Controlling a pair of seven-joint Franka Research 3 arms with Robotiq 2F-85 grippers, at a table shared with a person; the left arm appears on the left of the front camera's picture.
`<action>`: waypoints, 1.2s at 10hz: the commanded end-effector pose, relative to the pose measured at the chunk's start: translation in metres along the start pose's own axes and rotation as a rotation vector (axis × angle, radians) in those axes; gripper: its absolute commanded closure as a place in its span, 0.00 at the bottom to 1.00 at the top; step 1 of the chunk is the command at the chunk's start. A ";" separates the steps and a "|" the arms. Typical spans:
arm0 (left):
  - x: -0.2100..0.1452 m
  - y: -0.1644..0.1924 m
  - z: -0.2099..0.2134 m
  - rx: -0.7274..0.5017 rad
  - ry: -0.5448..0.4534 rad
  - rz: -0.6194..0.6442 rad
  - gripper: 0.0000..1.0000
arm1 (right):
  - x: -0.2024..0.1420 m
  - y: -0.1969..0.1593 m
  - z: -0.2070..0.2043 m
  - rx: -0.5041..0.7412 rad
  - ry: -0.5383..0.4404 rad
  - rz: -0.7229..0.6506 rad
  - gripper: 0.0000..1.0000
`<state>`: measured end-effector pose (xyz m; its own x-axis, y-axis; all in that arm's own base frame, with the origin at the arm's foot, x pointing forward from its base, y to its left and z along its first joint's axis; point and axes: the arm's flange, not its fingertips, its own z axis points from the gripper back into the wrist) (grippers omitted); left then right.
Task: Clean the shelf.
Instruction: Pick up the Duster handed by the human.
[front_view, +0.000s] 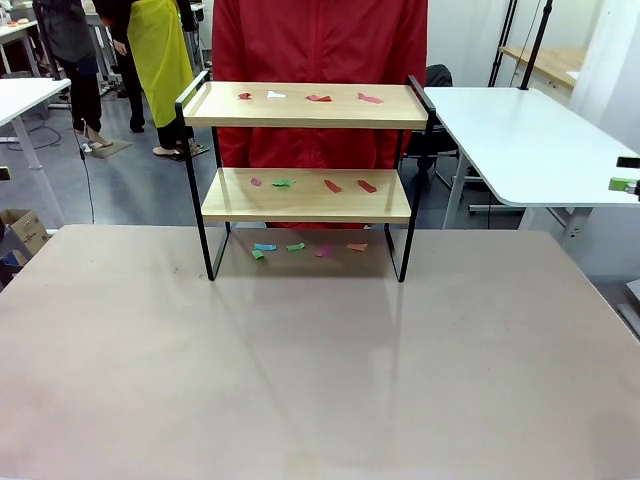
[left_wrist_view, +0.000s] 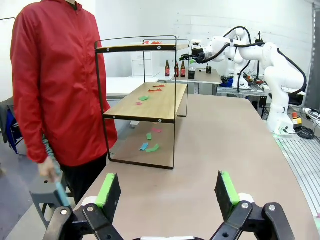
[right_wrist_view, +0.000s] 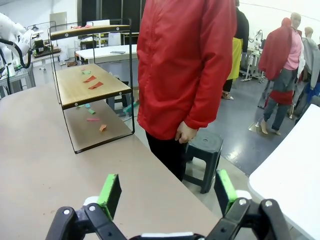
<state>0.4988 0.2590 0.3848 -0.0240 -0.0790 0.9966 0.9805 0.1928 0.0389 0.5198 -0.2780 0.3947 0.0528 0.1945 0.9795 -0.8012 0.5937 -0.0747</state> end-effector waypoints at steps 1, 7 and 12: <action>0.002 0.000 -0.001 -0.003 -0.001 -0.005 0.00 | 0.004 0.001 -0.002 0.002 0.006 -0.005 0.00; 0.002 0.000 -0.001 -0.003 -0.001 -0.005 0.00 | 0.004 0.001 -0.002 0.002 0.006 -0.005 0.00; 0.002 0.000 -0.001 -0.003 -0.001 -0.005 0.00 | 0.004 0.001 -0.002 0.002 0.006 -0.005 0.00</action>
<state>0.4988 0.2590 0.3847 -0.0239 -0.0790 0.9966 0.9805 0.1928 0.0388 0.5196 -0.2787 0.3933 0.0475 0.1954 0.9796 -0.8015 0.5926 -0.0794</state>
